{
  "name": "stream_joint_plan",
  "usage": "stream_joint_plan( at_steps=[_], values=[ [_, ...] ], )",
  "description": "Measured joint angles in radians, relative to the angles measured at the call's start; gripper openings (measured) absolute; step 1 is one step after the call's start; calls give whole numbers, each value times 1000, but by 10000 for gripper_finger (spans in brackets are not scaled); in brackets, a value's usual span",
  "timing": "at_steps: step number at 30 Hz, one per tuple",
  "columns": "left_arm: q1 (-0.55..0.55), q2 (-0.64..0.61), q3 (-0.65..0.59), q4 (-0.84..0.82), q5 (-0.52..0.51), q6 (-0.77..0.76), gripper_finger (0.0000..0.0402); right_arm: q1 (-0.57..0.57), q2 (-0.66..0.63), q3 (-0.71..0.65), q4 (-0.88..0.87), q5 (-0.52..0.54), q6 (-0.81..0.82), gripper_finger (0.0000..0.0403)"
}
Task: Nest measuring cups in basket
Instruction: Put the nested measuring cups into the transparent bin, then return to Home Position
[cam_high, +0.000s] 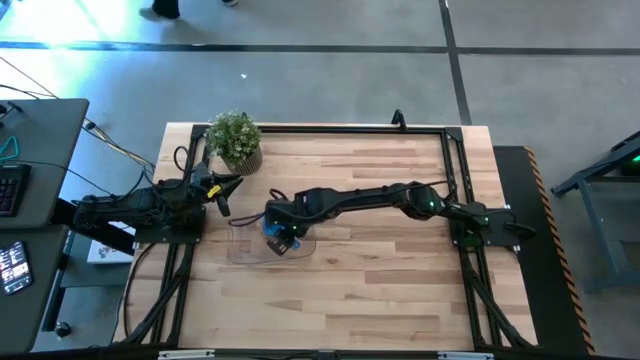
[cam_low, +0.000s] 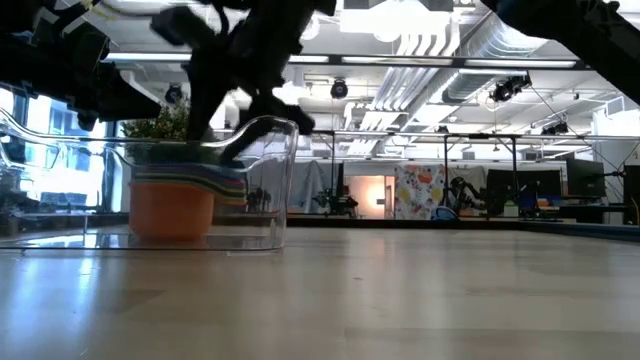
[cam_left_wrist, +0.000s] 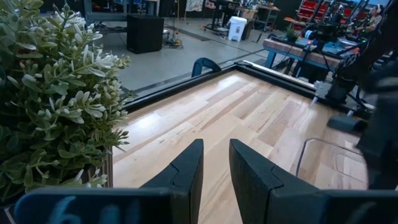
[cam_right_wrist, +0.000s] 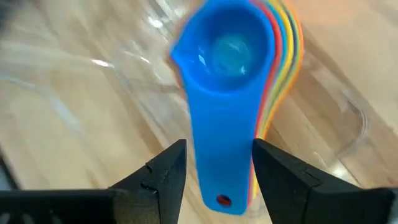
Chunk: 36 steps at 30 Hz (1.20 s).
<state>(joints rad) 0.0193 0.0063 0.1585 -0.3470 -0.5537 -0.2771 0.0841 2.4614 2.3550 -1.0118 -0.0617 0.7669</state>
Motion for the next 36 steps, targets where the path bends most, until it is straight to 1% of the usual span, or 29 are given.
stream_joint_plan(
  at_steps=[4, 10, 13, 15, 18, 21, 24, 28, 30, 32, 34, 36],
  values=[
    [0, 0, 0, 0, 0, 0, 67, 0, -49, 0, 45, 42, -47, 174],
    [0, 0, 0, 0, 0, 0, 67, 9, -137, 0, 81, 218, -126, 174],
    [0, 0, 0, 0, 0, 0, 67, 13, -177, 0, 74, 295, -212, 174],
    [0, 0, 0, 0, 0, 0, 67, 14, -205, 0, 73, 324, -278, 174],
    [0, 0, 0, 0, 0, 0, 67, 8, -255, 0, 75, 348, -363, 174],
    [0, 0, 0, 0, 0, 0, 67, -8, -307, 0, 79, 357, -487, 174],
    [0, 0, 0, 0, 0, 0, 67, -35, -370, 0, 58, 314, -589, 174],
    [0, 0, 0, 0, 0, 0, 67, -82, -463, -22, -31, 240, -670, 174],
    [0, 0, 0, 0, 0, 0, 67, -103, -522, -80, -48, 228, -695, 174],
    [0, 0, 0, 0, 1, 0, 67, -126, -601, -188, -14, 204, -710, 174],
    [0, 0, 0, 0, 0, 0, 67, -147, -705, -353, 54, 164, -720, 174],
    [0, 0, 0, 1, 0, 0, 67, -164, -826, -547, 158, 135, -705, 174]
  ],
)
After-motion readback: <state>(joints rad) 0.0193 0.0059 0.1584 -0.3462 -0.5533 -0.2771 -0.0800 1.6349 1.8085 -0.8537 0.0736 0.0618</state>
